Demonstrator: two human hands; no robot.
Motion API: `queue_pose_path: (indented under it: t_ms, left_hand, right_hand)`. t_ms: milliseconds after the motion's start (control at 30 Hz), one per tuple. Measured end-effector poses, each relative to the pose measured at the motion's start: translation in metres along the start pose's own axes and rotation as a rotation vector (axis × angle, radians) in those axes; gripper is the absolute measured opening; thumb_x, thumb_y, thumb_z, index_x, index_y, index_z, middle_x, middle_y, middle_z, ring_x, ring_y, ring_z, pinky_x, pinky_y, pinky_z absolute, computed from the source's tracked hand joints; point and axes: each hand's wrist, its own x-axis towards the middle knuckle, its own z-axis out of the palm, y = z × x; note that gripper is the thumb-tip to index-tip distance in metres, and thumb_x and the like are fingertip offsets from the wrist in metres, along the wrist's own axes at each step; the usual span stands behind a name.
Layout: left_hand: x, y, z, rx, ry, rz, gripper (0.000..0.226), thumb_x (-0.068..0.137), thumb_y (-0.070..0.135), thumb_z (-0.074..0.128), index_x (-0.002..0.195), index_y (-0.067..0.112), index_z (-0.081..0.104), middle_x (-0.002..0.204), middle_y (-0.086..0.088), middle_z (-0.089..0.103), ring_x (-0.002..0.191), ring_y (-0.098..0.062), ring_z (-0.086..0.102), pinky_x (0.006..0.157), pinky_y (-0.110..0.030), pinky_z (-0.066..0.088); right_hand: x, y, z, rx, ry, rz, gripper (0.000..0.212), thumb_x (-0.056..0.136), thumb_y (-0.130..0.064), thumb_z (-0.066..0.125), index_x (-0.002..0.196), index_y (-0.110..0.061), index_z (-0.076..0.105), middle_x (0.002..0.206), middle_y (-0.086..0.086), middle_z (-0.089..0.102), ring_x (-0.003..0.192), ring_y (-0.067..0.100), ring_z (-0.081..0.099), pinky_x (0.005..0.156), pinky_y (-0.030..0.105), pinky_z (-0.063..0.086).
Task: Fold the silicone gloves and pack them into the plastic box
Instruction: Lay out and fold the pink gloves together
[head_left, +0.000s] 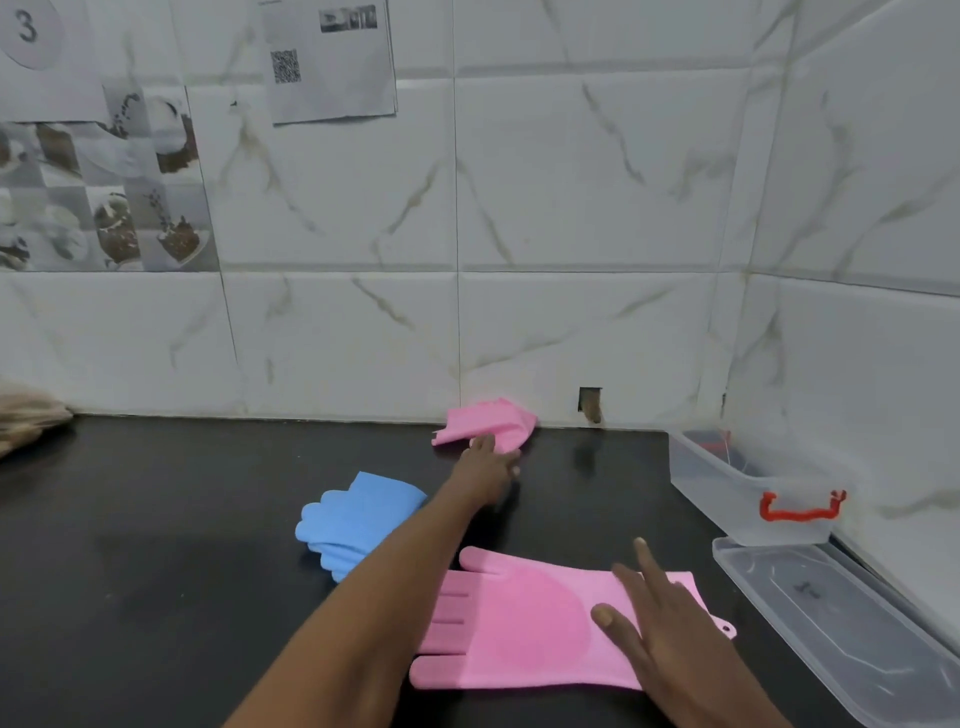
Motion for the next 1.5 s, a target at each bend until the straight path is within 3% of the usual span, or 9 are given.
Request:
queue_pose_path:
  t_ms: [133, 233, 433, 567, 800, 933, 1067, 1233, 1500]
  left_hand:
    - [0.021, 0.003, 0.012, 0.001, -0.131, -0.063, 0.048, 0.104, 0.036, 0.030, 0.150, 0.021, 0.034, 0.162, -0.018, 0.010, 0.149, -0.035, 0.011, 0.118, -0.050, 0.016]
    - [0.028, 0.006, 0.006, -0.174, -0.073, -0.142, 0.046, 0.104, 0.026, 0.033, 0.145, 0.006, 0.042, 0.152, -0.019, 0.034, 0.137, -0.035, 0.036, 0.112, -0.046, 0.030]
    - [0.020, 0.011, 0.005, -0.289, 0.060, -0.228, 0.035, 0.096, 0.009, 0.044, 0.125, -0.005, 0.059, 0.132, -0.021, 0.059, 0.120, -0.032, 0.056, 0.086, -0.025, 0.042]
    - [-0.007, 0.027, -0.012, -0.113, -0.139, -0.215, 0.039, 0.099, 0.010, 0.051, 0.138, 0.006, 0.052, 0.144, -0.011, 0.051, 0.131, -0.029, 0.048, 0.104, -0.030, 0.036]
    - [-0.080, 0.033, -0.018, -0.208, -0.010, 0.319, 0.014, 0.081, 0.016, 0.065, 0.095, 0.019, 0.068, 0.092, 0.005, 0.069, 0.081, -0.014, 0.060, 0.064, -0.017, 0.040]
    - [-0.059, 0.005, -0.038, -0.275, 0.183, -0.023, 0.026, 0.091, 0.026, 0.065, 0.102, 0.002, 0.061, 0.106, -0.013, 0.066, 0.095, -0.028, 0.060, 0.074, -0.029, 0.040]
    - [-0.047, 0.004, -0.030, -0.105, -0.110, -0.244, 0.049, 0.086, 0.037, 0.070, 0.118, 0.001, 0.059, 0.122, -0.014, 0.064, 0.112, -0.030, 0.060, 0.087, -0.033, 0.048]
    - [-0.040, 0.016, -0.036, -0.082, -0.203, -0.370, 0.064, 0.082, 0.044, 0.075, 0.128, 0.002, 0.057, 0.126, -0.011, 0.064, 0.117, -0.027, 0.061, 0.096, -0.034, 0.049]
    - [-0.041, 0.034, -0.049, -0.274, -0.005, -0.399, 0.006, 0.082, 0.006, 0.061, 0.088, 0.006, 0.059, 0.103, -0.013, 0.067, 0.094, -0.027, 0.067, 0.073, -0.033, 0.052]
  right_hand:
    - [0.017, 0.001, 0.004, -0.183, -0.088, 0.042, 0.085, 0.080, -0.078, 0.006, 0.153, -0.035, 0.012, 0.161, 0.003, -0.026, 0.151, 0.020, 0.012, 0.121, 0.041, 0.009]
    - [0.025, -0.001, 0.003, -0.248, -0.124, 0.042, 0.103, 0.066, -0.090, -0.008, 0.153, -0.036, 0.007, 0.156, 0.010, -0.032, 0.152, 0.021, 0.005, 0.121, 0.041, 0.003]
    - [0.020, -0.001, 0.000, -0.190, -0.124, 0.056, 0.073, 0.090, -0.072, 0.016, 0.153, -0.035, 0.013, 0.162, 0.002, -0.023, 0.152, 0.021, 0.007, 0.121, 0.040, 0.006]
    - [0.006, -0.005, -0.003, -0.072, -0.056, 0.030, 0.087, 0.078, -0.079, 0.004, 0.152, -0.035, 0.019, 0.164, 0.000, -0.017, 0.151, 0.022, 0.015, 0.121, 0.040, 0.012]
    - [-0.005, 0.001, 0.002, 0.085, 0.046, 0.013, 0.098, 0.072, -0.087, 0.000, 0.145, -0.031, 0.033, 0.165, 0.000, -0.001, 0.149, 0.028, 0.020, 0.115, 0.045, 0.026]
    - [-0.003, 0.005, 0.005, 0.081, 0.047, 0.014, 0.103, 0.069, -0.089, -0.004, 0.144, -0.031, 0.035, 0.165, 0.000, -0.002, 0.149, 0.028, 0.020, 0.116, 0.045, 0.026]
    - [-0.003, 0.004, 0.005, 0.084, 0.055, 0.021, 0.105, 0.067, -0.091, -0.004, 0.144, -0.031, 0.036, 0.165, -0.001, -0.004, 0.148, 0.029, 0.022, 0.114, 0.047, 0.030]
    - [-0.003, 0.005, 0.007, 0.090, 0.069, 0.021, 0.104, 0.069, -0.090, -0.001, 0.145, -0.029, 0.037, 0.165, -0.002, -0.003, 0.148, 0.027, 0.025, 0.114, 0.047, 0.031]
    - [-0.004, 0.006, 0.004, 0.126, 0.089, 0.013, 0.101, 0.070, -0.088, 0.002, 0.143, -0.028, 0.039, 0.165, -0.003, -0.003, 0.146, 0.024, 0.029, 0.111, 0.044, 0.033]
